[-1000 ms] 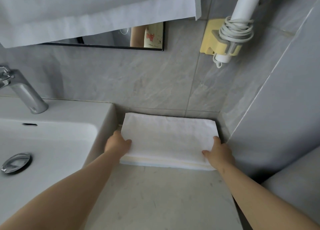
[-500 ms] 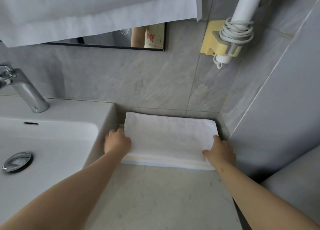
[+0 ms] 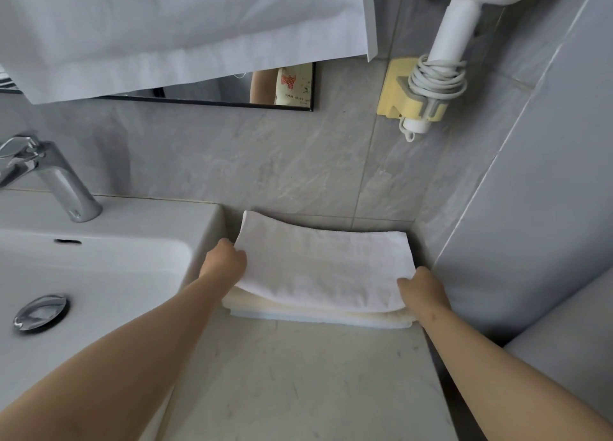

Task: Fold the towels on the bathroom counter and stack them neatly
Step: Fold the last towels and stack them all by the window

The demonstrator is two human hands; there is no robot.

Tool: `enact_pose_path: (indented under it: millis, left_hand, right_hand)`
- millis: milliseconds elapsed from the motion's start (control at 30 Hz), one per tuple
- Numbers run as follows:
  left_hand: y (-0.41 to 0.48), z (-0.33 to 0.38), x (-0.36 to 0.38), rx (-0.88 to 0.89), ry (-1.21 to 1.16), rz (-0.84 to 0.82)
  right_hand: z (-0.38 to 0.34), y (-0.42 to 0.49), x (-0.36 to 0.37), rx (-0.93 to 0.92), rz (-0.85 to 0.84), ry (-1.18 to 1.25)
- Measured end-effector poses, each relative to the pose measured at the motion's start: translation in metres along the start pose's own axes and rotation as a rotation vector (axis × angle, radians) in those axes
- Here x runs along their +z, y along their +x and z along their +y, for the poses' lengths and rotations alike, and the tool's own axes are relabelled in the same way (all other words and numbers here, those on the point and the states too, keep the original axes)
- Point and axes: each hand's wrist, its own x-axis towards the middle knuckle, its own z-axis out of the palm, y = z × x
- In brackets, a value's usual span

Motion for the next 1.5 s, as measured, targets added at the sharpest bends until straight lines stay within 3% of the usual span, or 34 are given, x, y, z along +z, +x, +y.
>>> enact_pose_path:
  millis: [200, 600, 867, 1100, 1500]
  left_hand:
    - [-0.004, -0.002, -0.005, -0.036, 0.017, -0.003]
    - [-0.014, -0.015, -0.001, -0.139, 0.143, -0.113]
    - [-0.004, 0.002, -0.004, -0.117, 0.004, -0.023]
    - [0.006, 0.008, -0.006, -0.229, -0.208, -0.062]
    - [-0.036, 0.025, -0.054, 0.028, -0.199, 0.056]
  right_hand:
    - [-0.007, -0.009, -0.010, 0.018, -0.009, 0.129]
    - [0.001, -0.015, -0.004, 0.054, -0.136, 0.111]
    - [-0.010, -0.002, 0.003, 0.053, -0.136, 0.180]
    - [-0.016, 0.003, -0.002, 0.042, -0.116, 0.255]
    - [-0.070, -0.037, -0.031, -0.144, -0.102, 0.433]
